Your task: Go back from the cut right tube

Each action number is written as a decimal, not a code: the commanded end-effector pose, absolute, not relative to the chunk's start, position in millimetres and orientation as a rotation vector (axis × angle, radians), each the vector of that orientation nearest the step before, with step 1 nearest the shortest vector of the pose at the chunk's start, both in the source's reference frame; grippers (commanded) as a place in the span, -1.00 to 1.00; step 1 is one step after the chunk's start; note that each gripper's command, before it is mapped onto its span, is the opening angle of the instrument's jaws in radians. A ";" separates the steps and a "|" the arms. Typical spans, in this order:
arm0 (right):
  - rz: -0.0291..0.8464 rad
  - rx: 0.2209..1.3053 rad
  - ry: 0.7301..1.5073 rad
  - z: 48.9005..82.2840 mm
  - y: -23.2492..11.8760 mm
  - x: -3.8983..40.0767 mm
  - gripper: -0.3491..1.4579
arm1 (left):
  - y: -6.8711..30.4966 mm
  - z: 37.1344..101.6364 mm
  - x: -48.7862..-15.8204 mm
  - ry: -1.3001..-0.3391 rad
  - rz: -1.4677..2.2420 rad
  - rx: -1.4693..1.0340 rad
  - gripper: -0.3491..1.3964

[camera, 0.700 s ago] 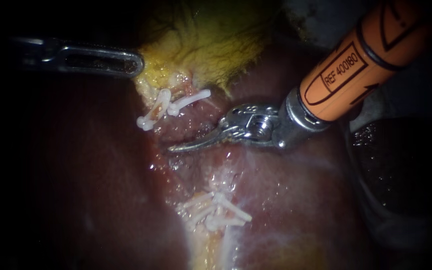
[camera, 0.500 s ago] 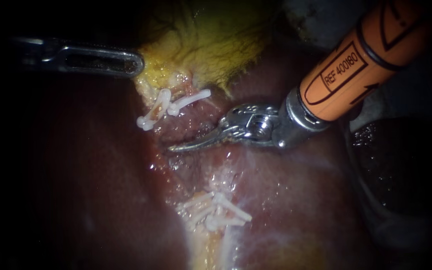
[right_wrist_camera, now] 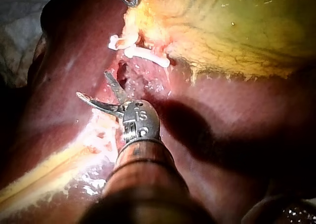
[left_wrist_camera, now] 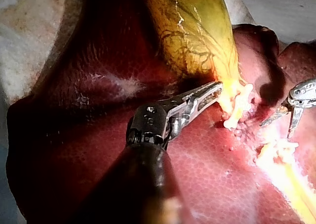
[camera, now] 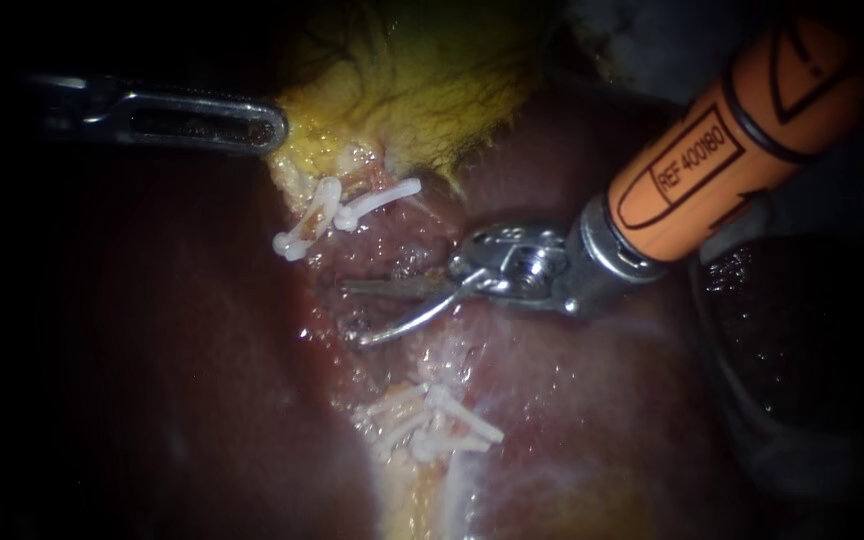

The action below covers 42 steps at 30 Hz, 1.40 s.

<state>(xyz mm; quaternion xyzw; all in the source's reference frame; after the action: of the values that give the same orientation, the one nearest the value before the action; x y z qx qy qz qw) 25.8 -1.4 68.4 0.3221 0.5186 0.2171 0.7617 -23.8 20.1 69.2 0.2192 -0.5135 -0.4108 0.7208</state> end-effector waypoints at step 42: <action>0.241 0.229 0.617 59.9 -1.0 13.6 0.99 | 18.7 74.0 -27.1 -1.133 -0.891 0.469 -1.00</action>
<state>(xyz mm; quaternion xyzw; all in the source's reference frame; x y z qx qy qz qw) 13.6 -1.0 59.9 0.1120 0.3021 0.1182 0.9393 -27.4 18.5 74.3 0.2151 -0.5134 -0.4017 0.7272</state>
